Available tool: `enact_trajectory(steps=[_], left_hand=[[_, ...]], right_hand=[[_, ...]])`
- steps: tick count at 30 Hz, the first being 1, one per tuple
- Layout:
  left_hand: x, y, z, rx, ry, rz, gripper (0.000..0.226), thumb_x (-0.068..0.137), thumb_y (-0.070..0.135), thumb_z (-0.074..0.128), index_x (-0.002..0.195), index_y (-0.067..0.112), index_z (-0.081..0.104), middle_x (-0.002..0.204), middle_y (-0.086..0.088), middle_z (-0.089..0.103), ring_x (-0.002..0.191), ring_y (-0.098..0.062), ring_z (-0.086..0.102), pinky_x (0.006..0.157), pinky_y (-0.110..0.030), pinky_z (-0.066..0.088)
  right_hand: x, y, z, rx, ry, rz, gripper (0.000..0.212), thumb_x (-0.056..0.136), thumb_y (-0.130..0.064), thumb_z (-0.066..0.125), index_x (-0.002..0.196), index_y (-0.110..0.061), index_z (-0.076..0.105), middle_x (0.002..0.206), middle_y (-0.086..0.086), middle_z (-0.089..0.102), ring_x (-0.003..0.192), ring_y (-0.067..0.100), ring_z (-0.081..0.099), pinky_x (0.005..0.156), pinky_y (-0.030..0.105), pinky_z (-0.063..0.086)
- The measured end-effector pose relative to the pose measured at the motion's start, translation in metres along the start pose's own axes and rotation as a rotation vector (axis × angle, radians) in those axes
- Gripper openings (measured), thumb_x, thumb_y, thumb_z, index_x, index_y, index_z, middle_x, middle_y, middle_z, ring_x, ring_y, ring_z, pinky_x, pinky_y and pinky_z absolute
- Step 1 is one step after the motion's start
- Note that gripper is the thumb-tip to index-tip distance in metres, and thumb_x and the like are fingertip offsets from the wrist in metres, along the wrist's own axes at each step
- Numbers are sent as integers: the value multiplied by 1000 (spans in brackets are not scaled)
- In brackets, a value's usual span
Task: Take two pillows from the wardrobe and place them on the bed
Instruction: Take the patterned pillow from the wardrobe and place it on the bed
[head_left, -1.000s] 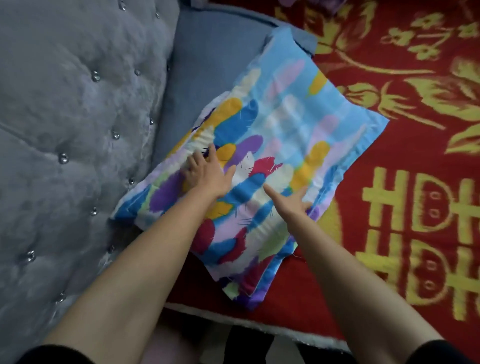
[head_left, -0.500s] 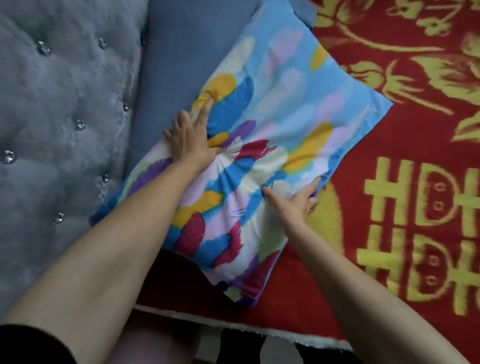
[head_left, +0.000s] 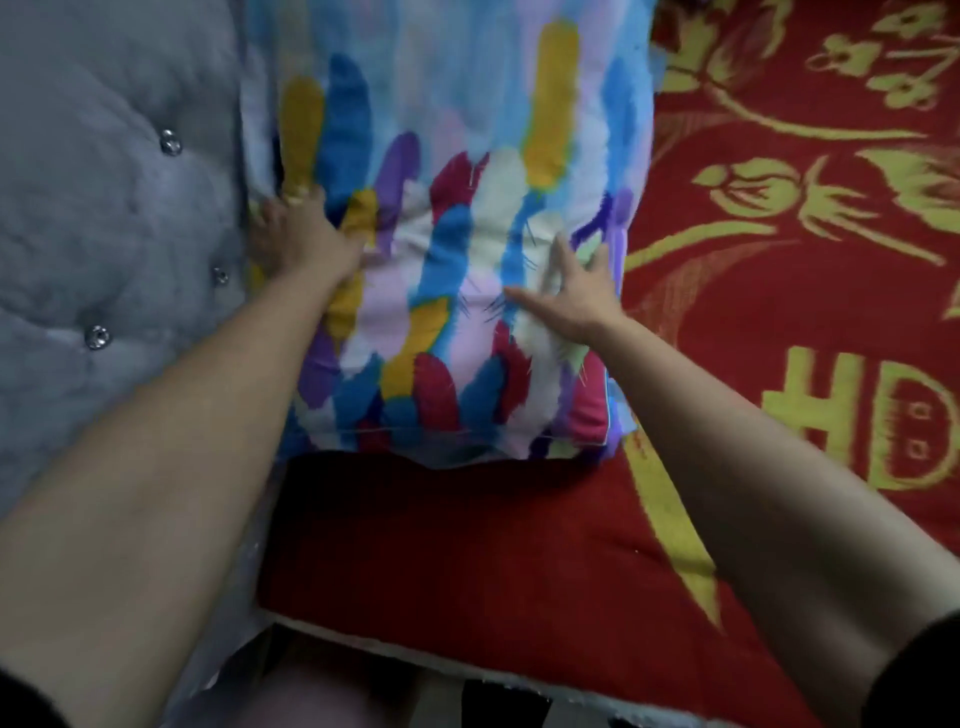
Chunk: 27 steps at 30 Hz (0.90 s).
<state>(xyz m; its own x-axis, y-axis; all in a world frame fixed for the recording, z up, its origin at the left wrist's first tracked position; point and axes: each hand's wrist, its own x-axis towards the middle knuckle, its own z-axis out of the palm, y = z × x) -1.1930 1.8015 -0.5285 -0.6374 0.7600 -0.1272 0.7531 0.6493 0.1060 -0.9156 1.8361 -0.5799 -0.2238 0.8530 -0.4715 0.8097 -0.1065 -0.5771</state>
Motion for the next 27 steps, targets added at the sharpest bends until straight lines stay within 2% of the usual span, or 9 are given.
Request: enact_trajectory(steps=[2, 4, 8, 10, 12, 14, 16, 21, 27], left_hand=[[-15, -18, 24, -13, -166, -20, 80, 85, 58, 55, 152, 27, 22, 157, -25, 12, 143, -44, 13, 116, -53, 14], [-35, -27, 45, -102, -234, -19, 91, 81, 74, 48, 152, 39, 3, 161, -16, -5, 146, -43, 0, 116, -57, 7], [-52, -28, 63, -139, -240, -42, 124, 44, 104, 38, 143, 53, -17, 160, -13, -18, 146, -37, -15, 110, -66, 0], [-63, -29, 69, -73, -167, 47, 131, 37, 106, 36, 144, 51, -16, 159, -15, -20, 145, -38, -17, 107, -71, -1], [-80, -35, 77, 33, -128, 198, 132, 38, 106, 35, 146, 49, -15, 158, -16, -22, 144, -41, -20, 105, -72, -6], [-84, -42, 82, 118, -162, 259, 133, 36, 106, 32, 146, 49, -17, 157, -15, -26, 142, -43, -23, 104, -74, -7], [-71, -43, 83, 146, -252, 240, 135, 33, 108, 31, 145, 51, -18, 156, -11, -31, 141, -44, -27, 105, -75, -7], [-44, -33, 84, 175, -427, 214, 136, 29, 106, 34, 145, 52, -13, 155, -9, -34, 138, -46, -29, 103, -77, -5], [-42, -36, 86, 197, -416, 223, 127, 44, 98, 47, 147, 50, -10, 155, -9, -34, 139, -46, -27, 104, -76, -2]], right_hand=[[-5, 15, 19, -58, -107, -18, 111, 69, -80, 60, 153, -44, -4, 160, 20, -22, 149, 39, -12, 122, 51, 7], [-8, 27, 32, -23, -102, -21, 111, 66, -83, 59, 149, -51, -8, 160, 15, -25, 148, 41, -15, 120, 55, 6], [-3, 43, 39, 28, -95, -12, 116, 56, -89, 58, 146, -58, -9, 159, 11, -28, 147, 46, -15, 121, 55, 0], [-2, 44, 45, 56, -75, 19, 115, 53, -90, 59, 143, -63, -8, 160, 9, -29, 146, 49, -7, 121, 55, 5], [-2, 45, 51, 60, -41, 57, 116, 49, -93, 58, 139, -67, -10, 160, 6, -28, 145, 54, 8, 117, 55, 20], [-3, 44, 55, 34, -14, 70, 117, 45, -97, 54, 137, -69, -12, 160, 6, -27, 138, 57, 25, 112, 54, 33], [-3, 41, 57, 12, 14, 80, 117, 43, -99, 52, 136, -69, -14, 160, 6, -27, 133, 58, 34, 108, 54, 39], [2, 34, 61, -16, 30, 100, 120, 42, -100, 50, 137, -67, -16, 161, 8, -25, 132, 59, 34, 108, 56, 38], [-13, 21, 63, -119, 106, 122, 119, 47, -100, 46, 142, -60, -14, 162, 17, -8, 127, 55, 41, 100, 53, 43]])
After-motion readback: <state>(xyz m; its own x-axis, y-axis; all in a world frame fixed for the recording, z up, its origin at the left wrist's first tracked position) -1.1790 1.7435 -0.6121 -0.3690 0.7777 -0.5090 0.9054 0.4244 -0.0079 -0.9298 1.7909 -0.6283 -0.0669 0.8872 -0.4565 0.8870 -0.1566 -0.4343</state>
